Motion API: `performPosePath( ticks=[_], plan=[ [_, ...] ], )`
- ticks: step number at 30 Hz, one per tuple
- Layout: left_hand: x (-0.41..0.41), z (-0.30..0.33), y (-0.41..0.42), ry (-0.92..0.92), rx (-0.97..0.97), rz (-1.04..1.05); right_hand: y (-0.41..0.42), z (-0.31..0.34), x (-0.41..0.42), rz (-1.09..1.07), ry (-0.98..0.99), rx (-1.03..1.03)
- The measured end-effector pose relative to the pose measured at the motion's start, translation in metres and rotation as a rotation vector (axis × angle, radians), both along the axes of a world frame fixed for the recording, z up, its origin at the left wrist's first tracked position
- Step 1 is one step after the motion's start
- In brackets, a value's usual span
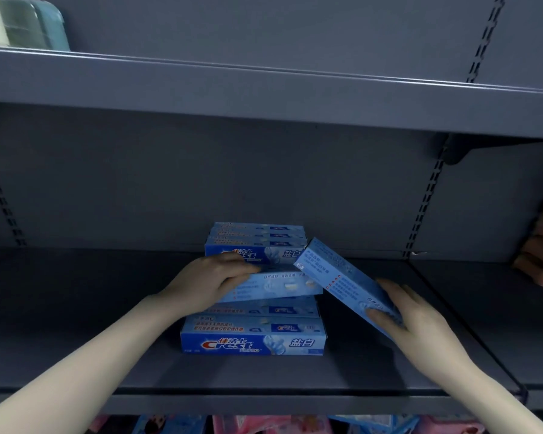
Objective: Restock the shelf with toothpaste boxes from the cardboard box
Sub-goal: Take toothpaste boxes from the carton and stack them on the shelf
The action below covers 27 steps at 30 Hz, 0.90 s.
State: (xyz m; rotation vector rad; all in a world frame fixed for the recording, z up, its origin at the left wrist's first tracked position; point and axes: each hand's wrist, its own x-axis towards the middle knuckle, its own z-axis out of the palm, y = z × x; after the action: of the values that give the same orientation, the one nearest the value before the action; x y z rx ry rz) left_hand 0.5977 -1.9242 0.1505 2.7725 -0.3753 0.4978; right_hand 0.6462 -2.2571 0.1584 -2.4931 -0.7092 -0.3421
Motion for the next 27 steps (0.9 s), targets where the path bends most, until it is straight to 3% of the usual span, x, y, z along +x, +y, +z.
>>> performPosePath(
  ticks=[7, 12, 16, 27],
  plan=[
    [0.008, -0.007, 0.000, -0.115, 0.008, 0.011, -0.004, -0.001, 0.001, -0.019, 0.002, 0.006],
    [0.006, -0.005, 0.007, 0.035, -0.001, 0.018, -0.013, -0.002, 0.002, -0.046, 0.011, 0.011],
    [0.008, 0.000, 0.005, 0.055, 0.033, 0.020, -0.014, -0.002, 0.002, -0.047, -0.002, 0.020],
    [0.019, 0.016, -0.012, 0.116, 0.359, 0.109, -0.006, 0.003, 0.005, -0.018, -0.157, -0.098]
  ],
)
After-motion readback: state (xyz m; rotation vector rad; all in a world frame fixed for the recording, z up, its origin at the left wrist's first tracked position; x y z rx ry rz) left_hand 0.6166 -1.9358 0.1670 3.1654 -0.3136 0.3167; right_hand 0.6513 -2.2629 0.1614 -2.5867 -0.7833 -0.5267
